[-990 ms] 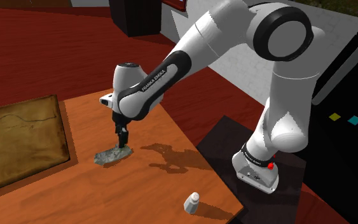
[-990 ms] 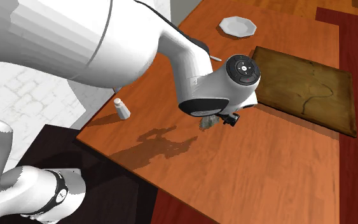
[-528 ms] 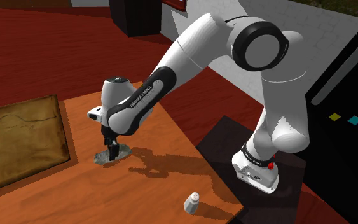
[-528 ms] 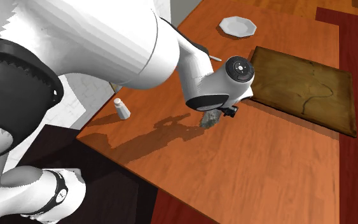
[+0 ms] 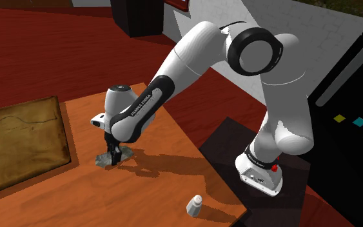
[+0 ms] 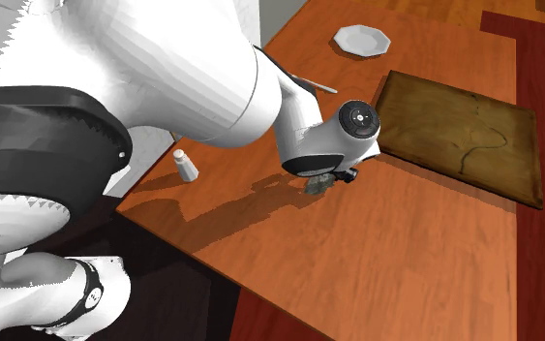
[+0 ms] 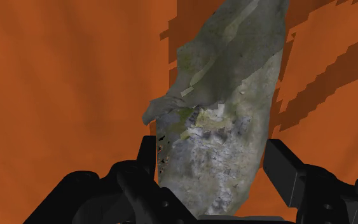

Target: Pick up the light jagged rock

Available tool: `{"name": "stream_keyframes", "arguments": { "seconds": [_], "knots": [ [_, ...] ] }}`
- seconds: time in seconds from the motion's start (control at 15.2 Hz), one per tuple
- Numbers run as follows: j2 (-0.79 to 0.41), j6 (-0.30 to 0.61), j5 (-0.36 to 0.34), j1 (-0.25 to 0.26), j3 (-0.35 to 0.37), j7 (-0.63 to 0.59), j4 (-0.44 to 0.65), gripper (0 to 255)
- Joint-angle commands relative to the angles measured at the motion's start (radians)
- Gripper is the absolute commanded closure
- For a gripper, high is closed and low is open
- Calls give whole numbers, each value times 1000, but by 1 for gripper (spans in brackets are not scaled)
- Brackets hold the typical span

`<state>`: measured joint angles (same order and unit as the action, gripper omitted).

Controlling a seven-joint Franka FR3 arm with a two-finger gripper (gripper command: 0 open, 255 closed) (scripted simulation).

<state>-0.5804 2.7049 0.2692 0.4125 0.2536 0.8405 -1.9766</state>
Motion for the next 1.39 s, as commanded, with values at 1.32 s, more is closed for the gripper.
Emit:
{"name": "stream_keyframes", "arguments": {
  "seconds": [1.32],
  "knots": [
    [137, -124, -3, -5, 0, -35, -9, 255]
  ]
}}
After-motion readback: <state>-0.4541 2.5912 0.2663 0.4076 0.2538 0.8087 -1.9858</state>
